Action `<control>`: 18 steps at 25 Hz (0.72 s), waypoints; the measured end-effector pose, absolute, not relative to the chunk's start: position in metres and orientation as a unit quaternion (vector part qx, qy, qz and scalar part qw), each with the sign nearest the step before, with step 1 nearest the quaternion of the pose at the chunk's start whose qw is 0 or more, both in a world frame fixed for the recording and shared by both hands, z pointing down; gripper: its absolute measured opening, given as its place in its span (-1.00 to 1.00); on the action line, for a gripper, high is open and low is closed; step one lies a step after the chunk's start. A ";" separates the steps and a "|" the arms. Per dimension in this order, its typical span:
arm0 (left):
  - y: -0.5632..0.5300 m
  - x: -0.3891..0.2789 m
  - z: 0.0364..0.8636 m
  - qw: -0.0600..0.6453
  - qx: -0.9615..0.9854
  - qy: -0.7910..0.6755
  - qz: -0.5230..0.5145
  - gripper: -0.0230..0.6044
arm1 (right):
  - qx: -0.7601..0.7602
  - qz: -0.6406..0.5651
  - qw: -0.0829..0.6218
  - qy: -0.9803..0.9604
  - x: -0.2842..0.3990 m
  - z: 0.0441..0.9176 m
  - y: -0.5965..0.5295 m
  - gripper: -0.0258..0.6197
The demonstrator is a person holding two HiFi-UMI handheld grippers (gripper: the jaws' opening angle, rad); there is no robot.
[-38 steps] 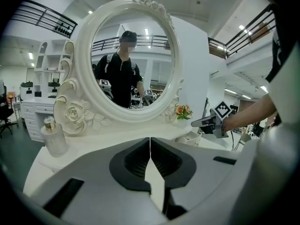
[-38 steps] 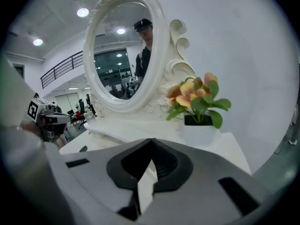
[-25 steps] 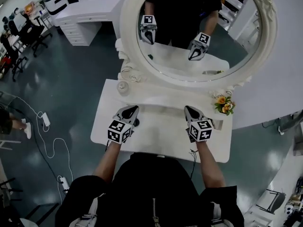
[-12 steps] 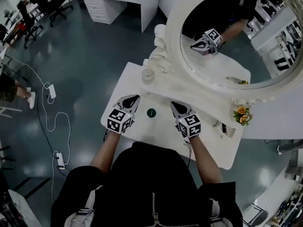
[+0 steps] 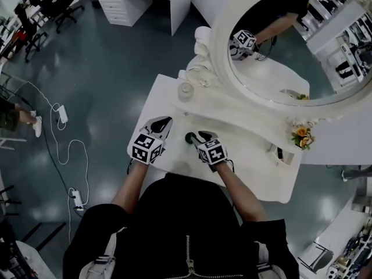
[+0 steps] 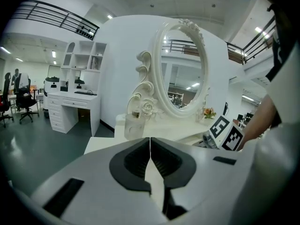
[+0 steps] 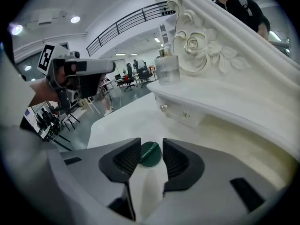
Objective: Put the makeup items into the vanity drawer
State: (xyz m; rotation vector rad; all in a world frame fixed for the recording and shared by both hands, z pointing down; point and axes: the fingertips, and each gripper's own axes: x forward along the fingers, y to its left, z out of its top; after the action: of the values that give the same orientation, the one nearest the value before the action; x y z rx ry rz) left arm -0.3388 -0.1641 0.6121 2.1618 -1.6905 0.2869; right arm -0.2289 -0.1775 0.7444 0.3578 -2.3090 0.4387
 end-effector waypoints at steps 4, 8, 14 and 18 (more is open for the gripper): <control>-0.166 -0.344 0.617 0.192 0.775 -0.593 0.103 -0.86 | 0.142 0.189 0.396 -0.887 -0.238 0.768 -0.165 -0.43; -0.166 -0.346 0.621 0.196 0.782 -0.581 0.111 -0.86 | 0.167 0.184 0.427 -0.870 -0.235 0.779 -0.168 -0.45; -0.163 -0.339 0.632 0.208 0.789 -0.565 0.123 -0.86 | 0.169 0.176 0.446 -0.861 -0.222 0.788 -0.163 -0.90; -0.166 -0.329 0.628 0.205 0.791 -0.562 0.126 -0.86 | 0.166 0.189 0.427 -0.869 -0.217 0.776 -0.159 -0.91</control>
State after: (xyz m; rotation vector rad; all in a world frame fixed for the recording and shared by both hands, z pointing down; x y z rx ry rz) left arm -0.3285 -0.1661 0.6285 2.2045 -1.5679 0.3524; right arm -0.2174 -0.1594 0.7762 0.4145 -2.1712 0.4721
